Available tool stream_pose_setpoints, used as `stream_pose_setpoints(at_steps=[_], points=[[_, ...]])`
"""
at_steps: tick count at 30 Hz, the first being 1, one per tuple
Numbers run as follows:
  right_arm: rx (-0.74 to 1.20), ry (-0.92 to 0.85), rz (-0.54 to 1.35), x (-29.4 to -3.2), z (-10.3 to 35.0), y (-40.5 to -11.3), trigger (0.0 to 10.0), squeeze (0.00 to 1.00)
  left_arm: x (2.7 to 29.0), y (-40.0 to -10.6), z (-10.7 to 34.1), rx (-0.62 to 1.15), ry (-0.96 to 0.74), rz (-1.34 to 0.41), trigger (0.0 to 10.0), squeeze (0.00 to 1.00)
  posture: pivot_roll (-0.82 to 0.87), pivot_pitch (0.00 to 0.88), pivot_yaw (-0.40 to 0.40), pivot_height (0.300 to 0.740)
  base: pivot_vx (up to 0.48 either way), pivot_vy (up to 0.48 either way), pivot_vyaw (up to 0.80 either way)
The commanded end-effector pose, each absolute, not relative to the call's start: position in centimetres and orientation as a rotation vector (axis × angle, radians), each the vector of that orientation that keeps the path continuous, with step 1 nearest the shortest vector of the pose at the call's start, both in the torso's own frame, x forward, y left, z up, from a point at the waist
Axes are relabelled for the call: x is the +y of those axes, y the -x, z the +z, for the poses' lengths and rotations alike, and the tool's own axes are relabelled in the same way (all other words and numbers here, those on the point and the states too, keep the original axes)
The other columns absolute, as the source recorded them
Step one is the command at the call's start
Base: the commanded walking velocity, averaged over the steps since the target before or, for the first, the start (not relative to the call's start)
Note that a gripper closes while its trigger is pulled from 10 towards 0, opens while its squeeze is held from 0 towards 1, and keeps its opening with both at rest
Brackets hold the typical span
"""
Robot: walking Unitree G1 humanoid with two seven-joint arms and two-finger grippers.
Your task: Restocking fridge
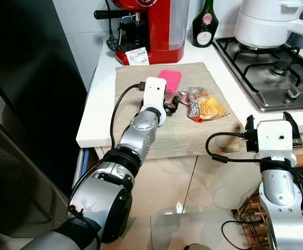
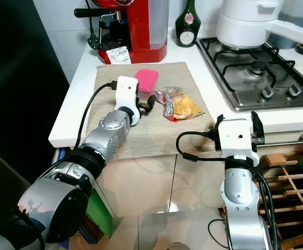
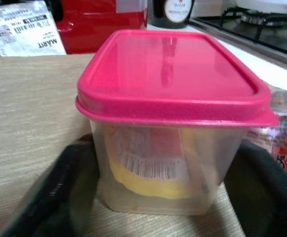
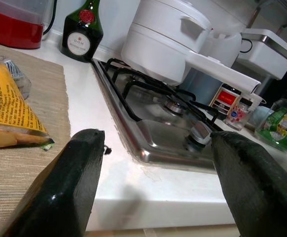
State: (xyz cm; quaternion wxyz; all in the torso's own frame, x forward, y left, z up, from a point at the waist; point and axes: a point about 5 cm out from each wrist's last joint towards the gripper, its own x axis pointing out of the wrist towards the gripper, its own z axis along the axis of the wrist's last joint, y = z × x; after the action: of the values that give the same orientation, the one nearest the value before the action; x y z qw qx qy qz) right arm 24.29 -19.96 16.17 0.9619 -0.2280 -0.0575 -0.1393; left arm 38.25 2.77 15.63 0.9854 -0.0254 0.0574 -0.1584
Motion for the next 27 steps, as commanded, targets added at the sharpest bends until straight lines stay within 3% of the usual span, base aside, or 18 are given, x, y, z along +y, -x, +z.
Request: stream_pose_setpoints(at_steps=[1, 11, 19, 20, 27], points=[[-0.128, 0.468, -0.278, -19.9, 16.6, -24.6, 10.0, 0.00, 1.9, -38.4, 16.7, 0.087, 0.068, -0.326, 0.0, 0.00, -0.25, 0.000, 0.096, 0.740, 0.000, 0.000, 0.00], [-0.133, 0.475, -0.266, -19.9, 16.7, -24.8, 10.0, 0.00, 1.9, -38.5, 17.2, 0.048, 0.102, -0.324, 0.0, 0.00, -0.25, 0.000, 0.092, 0.740, 0.000, 0.000, 0.00], [-0.145, 0.473, -0.273, -19.9, 16.9, -24.8, 10.0, 0.00, 2.2, -38.4, 20.0, -0.124, 0.106, -0.382, 0.0, 0.00, -0.25, 0.000, 0.093, 0.740, 0.000, 0.000, 0.00], [-0.150, 0.453, -0.283, -20.0, 16.9, -24.9, 10.0, 0.00, 3.2, -38.0, 21.1, -0.218, 0.142, -0.414, 0.0, 0.00, -0.25, 0.000, 0.093, 0.740, 0.000, 0.000, 0.00], [-0.159, 0.387, -0.289, -20.2, 16.8, -25.9, 10.0, 0.00, 7.8, -35.8, 23.4, -0.406, 0.204, -0.440, 0.0, 0.00, -0.18, 0.000, 0.067, 0.740, 0.000, 0.000, 0.00]])
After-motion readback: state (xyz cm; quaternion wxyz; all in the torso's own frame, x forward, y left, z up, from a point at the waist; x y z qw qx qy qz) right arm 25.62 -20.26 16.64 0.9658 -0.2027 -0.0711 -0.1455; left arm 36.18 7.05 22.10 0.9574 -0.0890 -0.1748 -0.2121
